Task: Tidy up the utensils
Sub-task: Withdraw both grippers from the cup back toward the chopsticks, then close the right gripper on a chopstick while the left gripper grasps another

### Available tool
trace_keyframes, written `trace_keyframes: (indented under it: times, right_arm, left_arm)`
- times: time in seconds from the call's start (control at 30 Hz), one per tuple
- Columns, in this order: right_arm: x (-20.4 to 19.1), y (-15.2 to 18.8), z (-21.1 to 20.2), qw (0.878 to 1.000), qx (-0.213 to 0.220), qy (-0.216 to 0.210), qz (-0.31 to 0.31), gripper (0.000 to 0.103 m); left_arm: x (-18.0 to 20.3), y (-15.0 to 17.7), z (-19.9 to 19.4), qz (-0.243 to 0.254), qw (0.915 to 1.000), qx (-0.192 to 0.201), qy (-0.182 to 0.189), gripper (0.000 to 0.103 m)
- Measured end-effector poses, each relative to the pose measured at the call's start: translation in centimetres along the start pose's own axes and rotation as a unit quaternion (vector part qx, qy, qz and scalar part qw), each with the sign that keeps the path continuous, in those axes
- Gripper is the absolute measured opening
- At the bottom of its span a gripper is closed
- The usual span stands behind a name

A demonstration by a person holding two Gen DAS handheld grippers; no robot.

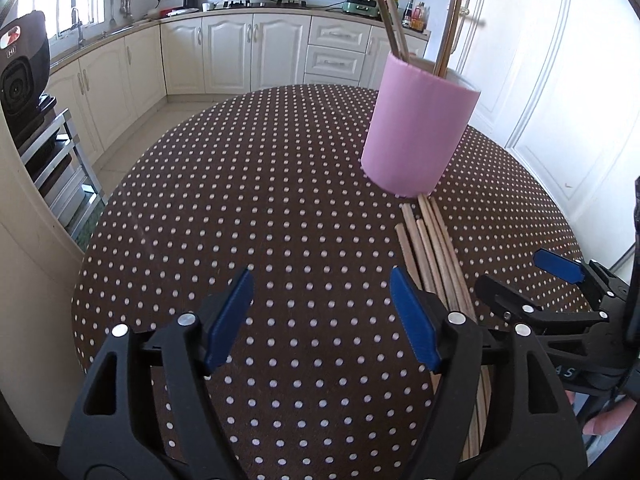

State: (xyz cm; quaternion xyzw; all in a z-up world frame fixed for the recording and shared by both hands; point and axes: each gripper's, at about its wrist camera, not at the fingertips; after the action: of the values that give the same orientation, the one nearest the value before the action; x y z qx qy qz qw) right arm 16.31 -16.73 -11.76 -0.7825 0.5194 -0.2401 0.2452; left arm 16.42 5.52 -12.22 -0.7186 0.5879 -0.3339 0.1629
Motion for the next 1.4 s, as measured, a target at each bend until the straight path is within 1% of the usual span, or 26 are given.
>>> trace_keyframes:
  times: [0.13,0.33,0.53,0.73,0.8,0.9,0.97,1.03,1.07,1.1,1.13,1.2,1.23,1.27,1.3,1.33,1.37,1.4]
  right_arm:
    - [-0.5,-0.1,0.3,1.0,-0.011,0.01,-0.008,0.094]
    - [-1.1,-0.6,0.5,1.0,-0.015,0.018,-0.009,0.094]
    - [-2.2,-0.8,0.7,0.999,-0.018,0.03,-0.018,0.094]
    - [-2.9,-0.9,0.3,0.998,-0.032,0.047,-0.033,0.093]
    - [-3.2,-0.8,0.1,0.997,-0.032,0.05,-0.04,0.091]
    - [-3.3,-0.9,0.4,0.998,-0.031,0.048,-0.04,0.09]
    - [-3.4,-1.1,1.1,0.996,-0.043,0.061,-0.042,0.088]
    - [-3.3,-1.2,1.5,0.997,-0.038,0.062,-0.037,0.088]
    - [-3.1,-1.3,1.6,0.997,-0.039,0.056,-0.03,0.085]
    - [-3.2,-1.4,1.5,0.998,-0.038,0.049,-0.029,0.076]
    - [-3.2,-1.3,1.4,0.998,-0.033,0.035,-0.03,0.071]
    - [-3.6,-1.1,1.1,0.999,-0.024,0.013,-0.036,0.044]
    - [-3.7,-1.1,0.9,0.999,-0.022,0.008,-0.041,0.038]
    - [-4.0,-1.0,0.7,0.999,-0.019,0.002,-0.047,0.028]
    - [-4.1,-1.0,0.6,0.999,-0.017,-0.001,-0.049,0.021]
    - [-4.2,-0.9,0.6,0.999,-0.016,-0.002,-0.048,0.018]
    - [-4.0,-0.9,0.6,0.999,-0.014,-0.001,-0.047,0.011]
    - [-3.7,-0.8,0.5,0.999,-0.013,-0.005,-0.042,0.009]
  left_arm:
    - [-0.6,0.3,0.0,-0.001,1.0,-0.004,-0.003,0.073]
    - [-1.6,1.1,0.3,-0.003,0.9999,-0.012,-0.005,0.074]
    - [-1.6,1.1,0.1,-0.003,1.0,-0.006,0.002,0.075]
    - [-1.8,1.1,-0.1,-0.008,0.9999,-0.004,0.005,0.075]
    - [-1.9,1.2,-0.2,-0.008,0.9999,-0.002,0.007,0.075]
    - [-2.0,1.2,-0.3,-0.008,1.0,0.0,0.005,0.075]
    - [-1.9,1.2,-0.4,-0.008,1.0,0.002,0.005,0.075]
    - [-1.8,1.2,-0.4,-0.008,0.9999,0.003,0.006,0.075]
    - [-1.7,1.3,-0.5,-0.008,0.9999,0.004,0.006,0.075]
    - [-1.7,1.3,-0.6,-0.008,0.9999,0.004,0.006,0.075]
    - [-1.6,1.3,-0.6,-0.008,0.9999,0.004,0.007,0.075]
    - [-1.4,1.4,-0.7,-0.006,0.9999,0.004,0.012,0.075]
    - [-1.3,1.4,-0.8,-0.004,0.9999,0.004,0.014,0.075]
    - [-1.1,1.5,-0.9,-0.002,0.9998,0.004,0.017,0.075]
    - [-0.8,1.5,-0.9,0.0,0.9998,0.002,0.02,0.075]
    - [-0.5,1.4,-0.8,0.0,0.9998,-0.001,0.022,0.075]
    - [-0.2,1.4,-0.7,0.001,0.9997,-0.006,0.023,0.075]
    - [0.1,1.4,-0.7,0.003,0.9997,-0.007,0.022,0.075]
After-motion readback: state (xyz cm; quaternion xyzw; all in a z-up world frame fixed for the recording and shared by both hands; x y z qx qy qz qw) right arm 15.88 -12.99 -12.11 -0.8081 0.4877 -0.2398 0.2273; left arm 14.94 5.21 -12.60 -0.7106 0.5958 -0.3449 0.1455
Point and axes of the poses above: each gripper's, at about its wrist camera, not at the fingertips, and z roughly the way its jaws point, x to its right, y to its underside, and after that the axes turned 14 degrees about -z, right-handed
